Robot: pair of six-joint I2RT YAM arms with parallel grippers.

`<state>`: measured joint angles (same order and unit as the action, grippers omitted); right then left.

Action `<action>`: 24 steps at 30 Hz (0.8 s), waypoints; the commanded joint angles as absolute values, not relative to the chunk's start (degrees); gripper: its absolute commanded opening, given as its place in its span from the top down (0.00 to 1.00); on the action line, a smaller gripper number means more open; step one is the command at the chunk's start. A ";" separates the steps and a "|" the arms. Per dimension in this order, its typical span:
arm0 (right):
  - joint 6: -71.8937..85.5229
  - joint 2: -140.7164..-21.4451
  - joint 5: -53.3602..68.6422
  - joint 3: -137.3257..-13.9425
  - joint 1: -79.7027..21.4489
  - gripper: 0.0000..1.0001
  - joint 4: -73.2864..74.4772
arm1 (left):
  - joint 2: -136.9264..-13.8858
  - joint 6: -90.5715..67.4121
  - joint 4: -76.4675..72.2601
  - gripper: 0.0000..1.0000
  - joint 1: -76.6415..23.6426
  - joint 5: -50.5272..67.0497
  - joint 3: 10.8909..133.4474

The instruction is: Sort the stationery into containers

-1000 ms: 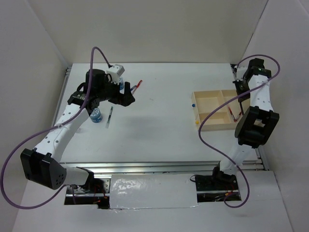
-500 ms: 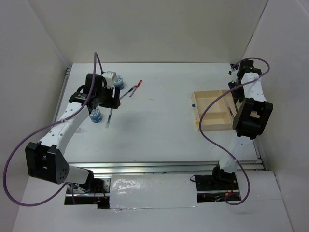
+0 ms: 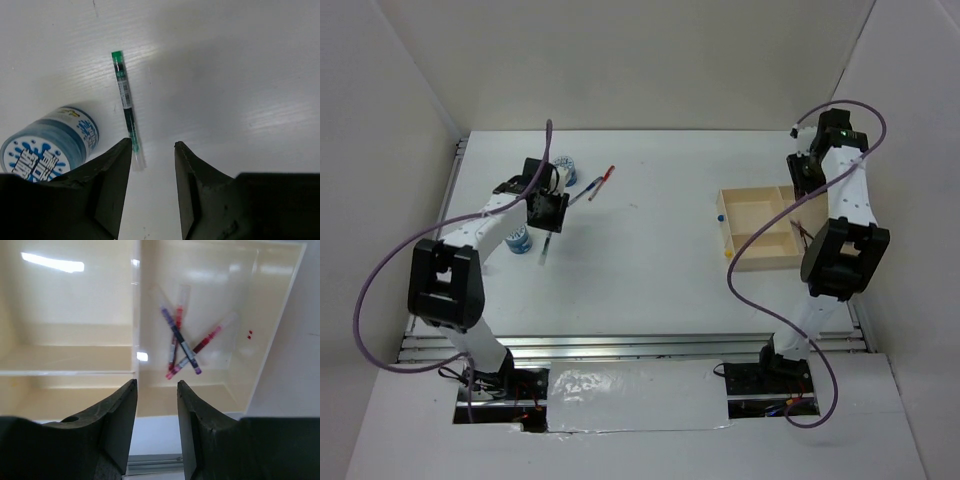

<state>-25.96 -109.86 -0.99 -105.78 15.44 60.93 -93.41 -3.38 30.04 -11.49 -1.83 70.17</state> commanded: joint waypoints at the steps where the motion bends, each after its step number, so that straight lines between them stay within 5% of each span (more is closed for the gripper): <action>1: -24.43 -101.51 6.14 -108.37 13.19 0.55 63.98 | -99.30 -2.11 29.71 0.49 -11.95 -5.53 75.49; 24: -25.93 -84.55 29.71 -107.05 11.43 0.55 68.82 | -117.33 -1.14 31.99 0.55 -7.91 -6.51 86.48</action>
